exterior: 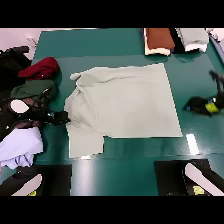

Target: Fold the shirts.

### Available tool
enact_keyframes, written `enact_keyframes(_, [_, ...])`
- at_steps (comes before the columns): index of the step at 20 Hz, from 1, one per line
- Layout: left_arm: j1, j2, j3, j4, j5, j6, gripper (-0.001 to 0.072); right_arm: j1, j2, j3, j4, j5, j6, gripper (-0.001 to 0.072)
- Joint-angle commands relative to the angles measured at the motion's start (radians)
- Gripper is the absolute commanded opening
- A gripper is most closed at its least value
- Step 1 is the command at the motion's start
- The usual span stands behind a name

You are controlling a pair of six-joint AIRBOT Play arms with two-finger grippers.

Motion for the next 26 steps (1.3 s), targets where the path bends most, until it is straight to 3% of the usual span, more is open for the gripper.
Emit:
enact_keyframes(1, [-0.002, 0.001, 0.029, -0.004, 0.005, 0.017, 0.0025, -0.254, 0.020, -0.253, -0.018, 0.001, -0.034, 0.0569])
enact_keyframes(2, [-0.002, 0.001, 0.029, -0.005, 0.013, 0.017, 0.0025, -0.293, 0.006, -0.308, 0.006, -0.014, -0.047, 0.0515])
enact_keyframes(5, [-0.002, 0.001, 0.029, -0.006, 0.014, 0.016, 0.0025, -0.308, -0.046, -0.398, 0.073, -0.074, -0.073, 0.0497])
enact_keyframes(6, [-0.002, 0.001, 0.029, -0.006, 0.014, 0.017, 0.0025, -0.286, -0.066, -0.408, 0.103, -0.103, -0.078, 0.0448])
enact_keyframes(9, [-0.002, 0.001, 0.029, -0.008, 0.012, 0.016, 0.0025, -0.184, -0.100, -0.409, 0.192, -0.196, -0.077, 0.0422])
enact_keyframes(13, [-0.002, 0.001, 0.032, -0.008, 0.011, 0.016, 0.0024, -0.031, -0.097, -0.406, 0.245, -0.303, -0.078, 0.0035])
enact_keyframes(18, [-0.002, 0.183, 0.221, 0.065, 0.002, -0.042, 0.0023, 0.082, 0.097, -0.170, 0.246, -0.243, -0.077, 0.0016])
enact_keyframes(22, [-0.002, 0.364, 0.631, 0.150, 0.006, -0.066, 0.0024, 0.122, 0.253, 0.273, 0.244, -0.228, -0.077, 0.0016])
enact_keyframes(26, [-0.002, 0.396, 1.067, 0.161, 0.010, -0.066, 0.0024, 0.121, 0.327, 0.688, 0.194, -0.229, -0.071, 0.0016])
